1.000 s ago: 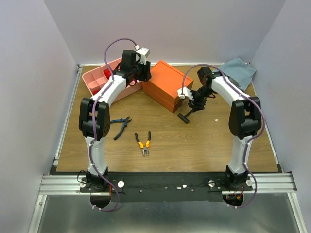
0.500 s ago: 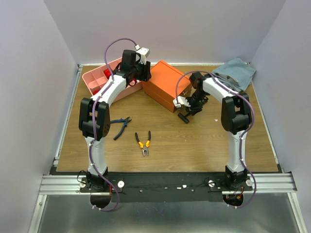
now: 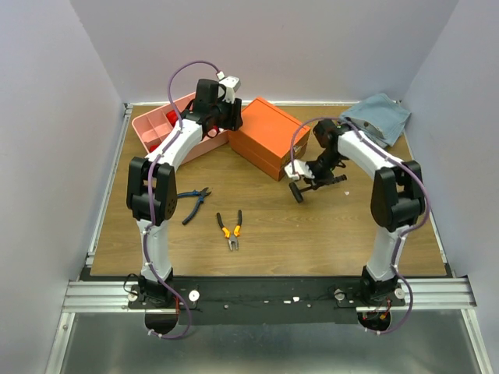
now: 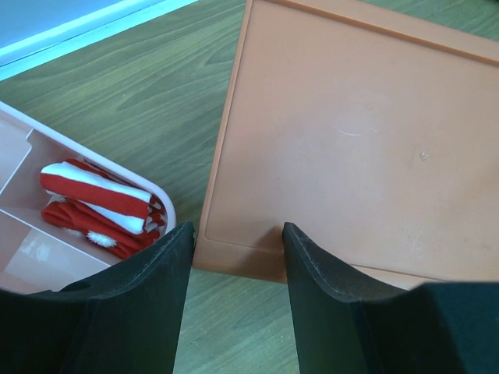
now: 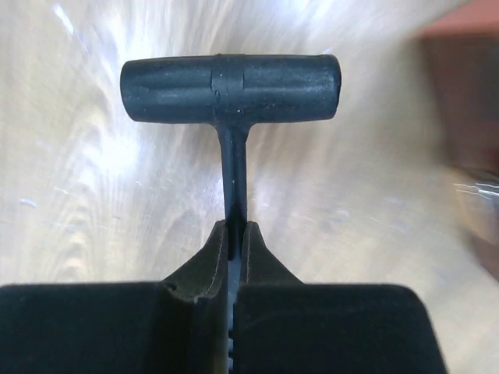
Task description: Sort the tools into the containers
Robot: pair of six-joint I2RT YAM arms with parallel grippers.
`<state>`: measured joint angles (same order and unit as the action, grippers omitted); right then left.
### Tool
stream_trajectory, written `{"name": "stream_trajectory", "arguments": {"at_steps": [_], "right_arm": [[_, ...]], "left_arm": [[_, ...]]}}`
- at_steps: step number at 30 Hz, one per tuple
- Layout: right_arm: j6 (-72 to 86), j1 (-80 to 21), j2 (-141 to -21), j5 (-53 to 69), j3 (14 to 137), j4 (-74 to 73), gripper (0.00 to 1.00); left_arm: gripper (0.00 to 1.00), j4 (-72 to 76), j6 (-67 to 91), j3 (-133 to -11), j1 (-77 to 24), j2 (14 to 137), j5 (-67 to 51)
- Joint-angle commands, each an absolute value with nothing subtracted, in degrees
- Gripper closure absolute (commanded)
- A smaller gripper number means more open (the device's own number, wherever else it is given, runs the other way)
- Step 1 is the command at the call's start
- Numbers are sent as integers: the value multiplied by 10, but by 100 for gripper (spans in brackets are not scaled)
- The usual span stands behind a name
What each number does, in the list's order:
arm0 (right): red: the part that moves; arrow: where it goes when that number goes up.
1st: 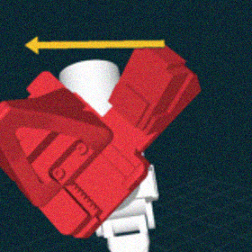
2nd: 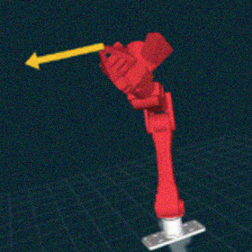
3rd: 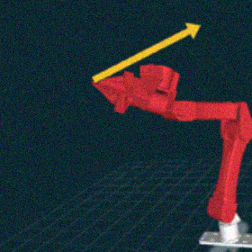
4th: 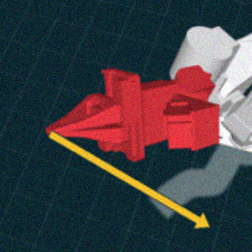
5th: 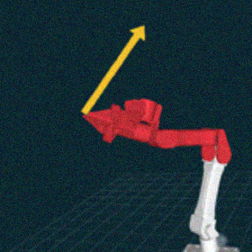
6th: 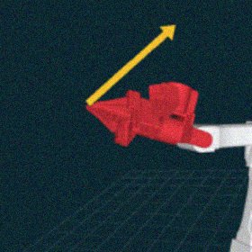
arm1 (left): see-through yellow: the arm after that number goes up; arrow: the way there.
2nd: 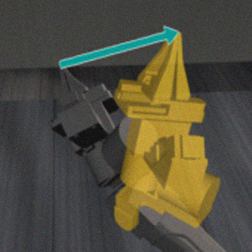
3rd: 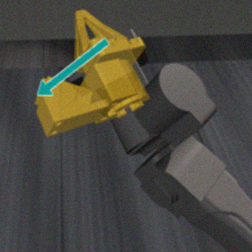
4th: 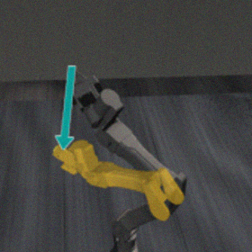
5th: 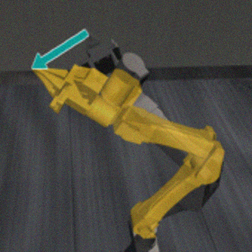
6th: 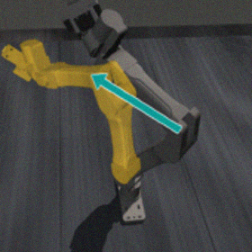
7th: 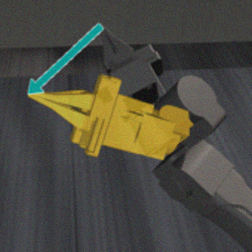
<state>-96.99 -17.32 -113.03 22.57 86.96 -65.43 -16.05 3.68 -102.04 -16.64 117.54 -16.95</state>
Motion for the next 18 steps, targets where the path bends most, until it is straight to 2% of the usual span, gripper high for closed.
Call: {"name": "stream_trajectory", "arguments": {"at_steps": [1,6,8,10,13,14,18], "right_arm": [[-863,-174,-1034,411,978,-715,99],[-649,-174,-1036,506,1087,-666,99],[-494,-174,-1042,503,1102,-568,99],[-397,-174,-1051,471,1105,-465,99],[-246,-179,-1109,411,1176,-409,99],[-185,-179,-1137,395,1254,-410,99],[-91,-191,-1253,296,1416,-425,99]], "left_arm": [[43,-182,47,-1051,-177,1174,-181],[41,-174,59,-1052,-177,1159,-172],[41,-171,71,-1052,-178,1149,-148],[40,-168,81,-1053,-178,1124,-84],[40,-171,84,-1051,-178,1086,-5],[40,-171,82,-1049,-178,1077,14],[40,-176,71,-1007,-178,1023,26]]}}
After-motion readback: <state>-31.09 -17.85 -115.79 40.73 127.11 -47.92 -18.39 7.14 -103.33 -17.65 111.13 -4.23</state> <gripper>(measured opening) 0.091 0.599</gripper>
